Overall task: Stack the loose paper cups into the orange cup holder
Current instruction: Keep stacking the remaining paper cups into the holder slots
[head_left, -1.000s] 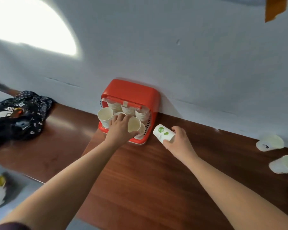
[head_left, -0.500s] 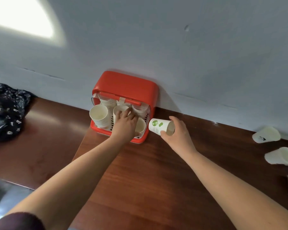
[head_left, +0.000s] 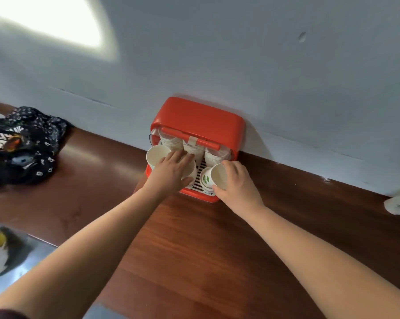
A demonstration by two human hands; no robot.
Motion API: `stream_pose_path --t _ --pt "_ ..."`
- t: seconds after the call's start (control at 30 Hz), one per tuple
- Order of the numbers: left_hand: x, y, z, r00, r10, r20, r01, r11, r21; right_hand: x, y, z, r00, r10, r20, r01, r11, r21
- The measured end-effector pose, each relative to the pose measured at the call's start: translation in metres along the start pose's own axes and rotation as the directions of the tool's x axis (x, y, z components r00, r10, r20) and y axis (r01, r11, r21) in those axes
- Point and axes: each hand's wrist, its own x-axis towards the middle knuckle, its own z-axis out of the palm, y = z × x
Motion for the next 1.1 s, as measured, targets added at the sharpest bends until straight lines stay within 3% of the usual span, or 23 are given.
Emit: stream_pose_path --t 0.17,0.37,0.63,0.8,0.93,1.1 --pt "0.001 -0.001 0.005 0.999 -0.013 -0.034 0.011 0.999 -0.032 0.006 -0.005 0.021 0.992 -0.019 0.123 0.035 0.991 -0.127" --pt "-0.006 -0.009 0.004 0.999 0.024 -0.027 -0.025 1.000 -0.015 0.022 -0.003 0.042 0.960 0.103 0.261 -0.102 0.995 -0.014" --pt "-0.008 -0.006 -0.008 0.998 -0.043 0.045 0.044 0.999 -0.012 0.017 -0.007 0.050 0.952 0.191 0.238 -0.202 0.979 0.023" --pt "-0.024 0.012 -0.027 0.992 -0.101 -0.081 0.095 0.993 -0.072 -0.013 0.010 0.010 0.965 0.215 0.151 -0.215 0.977 -0.016" --pt "-0.027 0.056 -0.032 0.993 -0.088 -0.078 0.077 0.987 -0.138 -0.060 0.047 -0.036 0.938 0.323 0.127 -0.316 0.946 -0.072" --pt "-0.017 0.152 -0.016 0.997 -0.016 0.081 0.031 0.981 -0.191 -0.137 0.116 -0.098 0.895 0.438 0.082 -0.425 0.895 -0.137"
